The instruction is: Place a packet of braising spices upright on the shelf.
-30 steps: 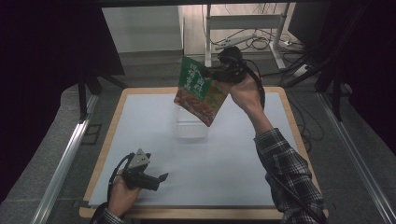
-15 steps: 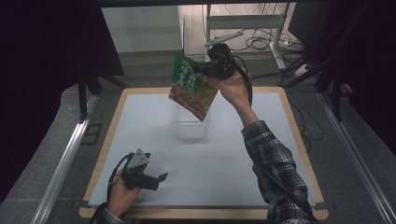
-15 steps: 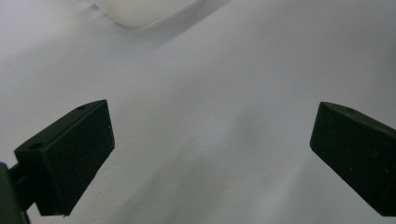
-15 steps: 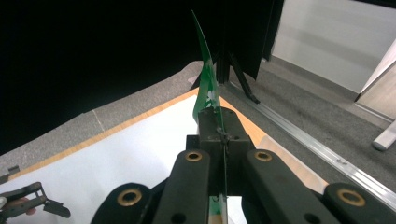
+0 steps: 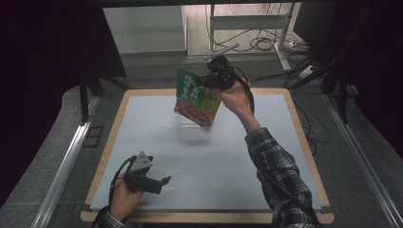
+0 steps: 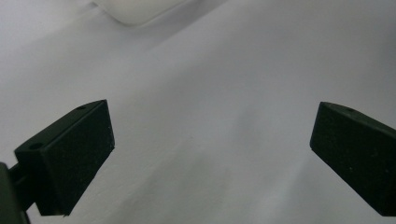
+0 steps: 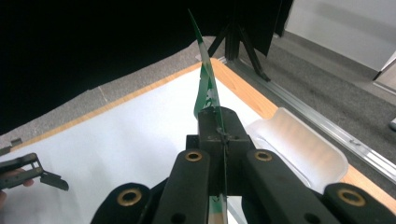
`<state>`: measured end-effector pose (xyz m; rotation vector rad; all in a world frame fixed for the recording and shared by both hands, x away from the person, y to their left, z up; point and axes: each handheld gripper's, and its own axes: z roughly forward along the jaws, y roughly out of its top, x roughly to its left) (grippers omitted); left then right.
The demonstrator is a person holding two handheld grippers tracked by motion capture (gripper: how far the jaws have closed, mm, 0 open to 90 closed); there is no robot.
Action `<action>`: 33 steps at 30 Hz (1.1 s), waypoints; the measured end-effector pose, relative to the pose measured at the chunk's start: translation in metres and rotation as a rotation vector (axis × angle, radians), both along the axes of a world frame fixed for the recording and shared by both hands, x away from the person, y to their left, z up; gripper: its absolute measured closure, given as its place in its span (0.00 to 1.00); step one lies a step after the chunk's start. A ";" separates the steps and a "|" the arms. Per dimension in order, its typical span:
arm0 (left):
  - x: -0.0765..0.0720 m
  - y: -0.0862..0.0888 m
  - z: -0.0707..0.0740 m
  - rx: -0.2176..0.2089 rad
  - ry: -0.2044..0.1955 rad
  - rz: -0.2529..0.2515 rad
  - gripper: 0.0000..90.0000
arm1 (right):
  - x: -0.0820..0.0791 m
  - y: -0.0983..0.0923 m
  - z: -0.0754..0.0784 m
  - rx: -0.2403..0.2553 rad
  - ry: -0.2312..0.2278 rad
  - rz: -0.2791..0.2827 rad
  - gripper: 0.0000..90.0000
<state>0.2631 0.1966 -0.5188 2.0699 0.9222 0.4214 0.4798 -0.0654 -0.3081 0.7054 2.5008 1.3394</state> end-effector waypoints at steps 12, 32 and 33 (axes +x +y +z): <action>0.000 0.000 0.000 0.006 0.001 -0.002 0.00 | 0.012 0.012 -0.023 -0.054 0.047 -0.013 0.99; 0.000 0.000 0.000 0.007 0.005 0.002 0.00 | 0.021 0.019 -0.043 -0.066 0.031 -0.022 0.88; 0.000 0.000 0.000 0.007 0.005 0.003 0.00 | 0.021 0.019 -0.042 -0.065 0.028 -0.025 0.85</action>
